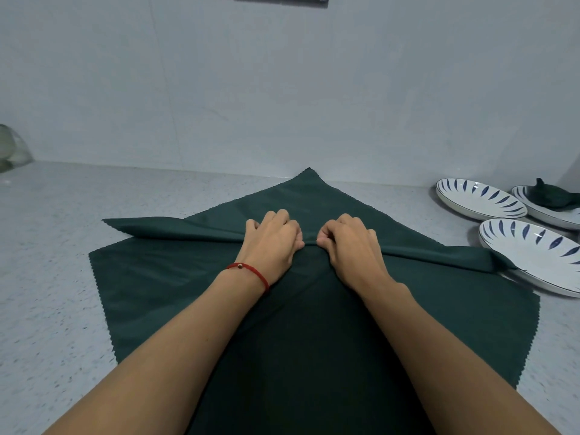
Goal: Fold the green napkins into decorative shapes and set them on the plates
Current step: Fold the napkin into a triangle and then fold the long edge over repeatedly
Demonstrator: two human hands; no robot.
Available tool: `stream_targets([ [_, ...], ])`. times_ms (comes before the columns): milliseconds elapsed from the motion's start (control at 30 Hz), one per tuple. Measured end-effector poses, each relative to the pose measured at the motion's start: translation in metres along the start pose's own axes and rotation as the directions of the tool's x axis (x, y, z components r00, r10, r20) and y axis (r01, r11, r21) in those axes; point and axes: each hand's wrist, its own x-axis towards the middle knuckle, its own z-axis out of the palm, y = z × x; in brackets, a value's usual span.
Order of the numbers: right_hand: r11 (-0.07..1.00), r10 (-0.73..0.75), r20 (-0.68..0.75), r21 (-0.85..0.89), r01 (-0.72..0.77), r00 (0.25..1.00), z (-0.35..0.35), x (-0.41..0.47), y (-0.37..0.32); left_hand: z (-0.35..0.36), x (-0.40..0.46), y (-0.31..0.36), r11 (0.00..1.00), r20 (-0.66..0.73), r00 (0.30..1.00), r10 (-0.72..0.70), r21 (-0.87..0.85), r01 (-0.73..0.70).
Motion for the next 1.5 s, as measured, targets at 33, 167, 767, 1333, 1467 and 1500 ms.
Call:
stream_targets([
  [33,1.0,0.006,-0.004,-0.008,-0.006,1.0,0.0,0.0,-0.001,-0.001,0.0,0.0,1.0,-0.004,1.0,-0.003,-0.001,0.003],
  [167,1.0,-0.005,-0.054,0.015,0.005,0.999,-0.001,-0.001,0.0,-0.002,0.004,0.003,0.999,-0.028,0.998,-0.049,-0.003,0.049],
  [767,1.0,-0.024,-0.078,-0.001,0.024,0.997,-0.004,-0.002,0.005,-0.002,0.006,0.002,0.995,-0.077,0.992,-0.099,-0.033,0.097],
  [1333,0.998,0.0,-0.089,-0.063,-0.006,0.996,-0.003,0.0,0.008,0.0,0.014,-0.003,0.98,-0.073,0.979,-0.19,-0.069,0.185],
  [1467,0.997,0.04,-0.071,-0.067,-0.045,0.997,-0.003,0.005,0.008,-0.003,0.013,-0.014,0.972,-0.092,0.975,-0.205,-0.133,0.192],
  [1500,0.996,0.044,-0.062,-0.071,-0.048,0.997,-0.003,0.005,0.008,-0.006,0.012,-0.019,0.964,-0.079,0.973,-0.216,-0.173,0.2],
])
